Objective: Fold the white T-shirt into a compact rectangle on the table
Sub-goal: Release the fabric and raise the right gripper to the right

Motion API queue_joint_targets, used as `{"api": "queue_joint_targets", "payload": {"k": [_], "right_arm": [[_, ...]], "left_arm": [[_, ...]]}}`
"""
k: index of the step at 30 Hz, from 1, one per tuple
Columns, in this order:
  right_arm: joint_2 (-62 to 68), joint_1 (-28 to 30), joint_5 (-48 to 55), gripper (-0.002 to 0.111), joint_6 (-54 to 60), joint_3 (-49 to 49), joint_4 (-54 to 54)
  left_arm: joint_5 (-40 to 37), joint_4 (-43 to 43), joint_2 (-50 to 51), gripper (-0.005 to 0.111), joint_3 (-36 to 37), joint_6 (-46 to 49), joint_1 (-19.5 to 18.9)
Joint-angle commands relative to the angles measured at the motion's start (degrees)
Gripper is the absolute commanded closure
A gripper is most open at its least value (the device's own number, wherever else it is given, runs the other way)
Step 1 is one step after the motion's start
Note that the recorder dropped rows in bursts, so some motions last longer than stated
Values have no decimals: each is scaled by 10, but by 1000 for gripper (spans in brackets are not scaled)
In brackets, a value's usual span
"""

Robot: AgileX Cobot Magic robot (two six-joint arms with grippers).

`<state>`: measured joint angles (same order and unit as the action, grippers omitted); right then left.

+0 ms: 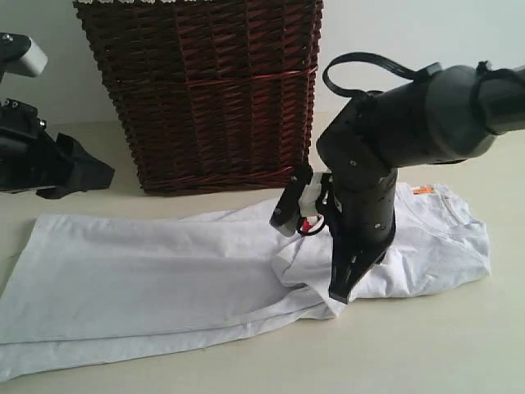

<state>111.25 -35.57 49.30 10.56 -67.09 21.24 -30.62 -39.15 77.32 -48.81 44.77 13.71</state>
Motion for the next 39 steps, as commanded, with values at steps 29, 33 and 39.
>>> {"api": "queue_joint_targets", "payload": {"k": [29,33,39], "right_arm": [[-111,39,38,59,-83,-2,53],[-150,72,24,87,-95,-1,34],[-155,245,-21,61,-169,34,-27]], "left_arm": [[-66,65,54,90,-13,-13,2],[-77,126,50,107,-13,-85,1],[-94,222,53,96,6,-299,-91]]}}
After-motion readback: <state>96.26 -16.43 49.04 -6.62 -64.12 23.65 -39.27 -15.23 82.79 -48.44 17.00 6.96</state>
